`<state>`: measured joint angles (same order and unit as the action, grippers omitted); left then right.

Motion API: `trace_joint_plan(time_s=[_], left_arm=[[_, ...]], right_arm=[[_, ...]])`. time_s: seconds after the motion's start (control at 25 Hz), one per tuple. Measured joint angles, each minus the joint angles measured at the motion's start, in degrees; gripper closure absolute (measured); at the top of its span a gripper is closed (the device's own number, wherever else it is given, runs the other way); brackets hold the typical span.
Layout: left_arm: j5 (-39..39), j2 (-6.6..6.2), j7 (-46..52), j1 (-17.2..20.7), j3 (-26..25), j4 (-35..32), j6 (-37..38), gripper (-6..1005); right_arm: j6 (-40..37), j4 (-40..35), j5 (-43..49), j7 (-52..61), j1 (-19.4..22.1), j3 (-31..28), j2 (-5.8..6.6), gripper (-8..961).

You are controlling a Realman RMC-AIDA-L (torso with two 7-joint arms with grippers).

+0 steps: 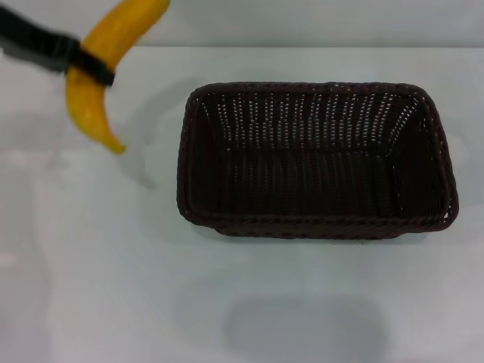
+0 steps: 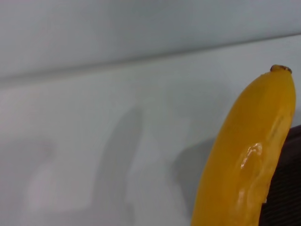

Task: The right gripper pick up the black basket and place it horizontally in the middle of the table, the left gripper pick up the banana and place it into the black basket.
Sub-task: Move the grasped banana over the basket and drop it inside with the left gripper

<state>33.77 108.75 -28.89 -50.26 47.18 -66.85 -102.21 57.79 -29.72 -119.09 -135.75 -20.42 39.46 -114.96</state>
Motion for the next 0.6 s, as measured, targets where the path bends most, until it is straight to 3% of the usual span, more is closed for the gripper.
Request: trace_joint_plan(time_s=[0.12, 0.28, 0.44, 0.6], left_arm=[[7.56, 0.34, -4.03, -1.1, 0.12, -4.01, -2.8, 439], [15.01, 1.65, -8.21, -3.36, 0.15, 1.42, -2.41, 415], [16.87, 4.03, -10.33, -5.13, 0.25, 5.83, -1.37, 391], [16.7, 5.02, -11.55, -4.95, 1.42, 6.04, -1.06, 368]], right_arm=[[1.21, -0.07, 0.0, 0.03, 0.15, 0.0, -0.02, 97], [2.47, 0.06, 0.0, 0.05, 0.34, -0.02, -0.07, 97], [3.2, 0.21, 0.0, 0.1, 0.91, -0.09, -0.09, 97], [5.0, 0.11, -0.23, 0.21, 1.71, -0.11, -0.09, 97]])
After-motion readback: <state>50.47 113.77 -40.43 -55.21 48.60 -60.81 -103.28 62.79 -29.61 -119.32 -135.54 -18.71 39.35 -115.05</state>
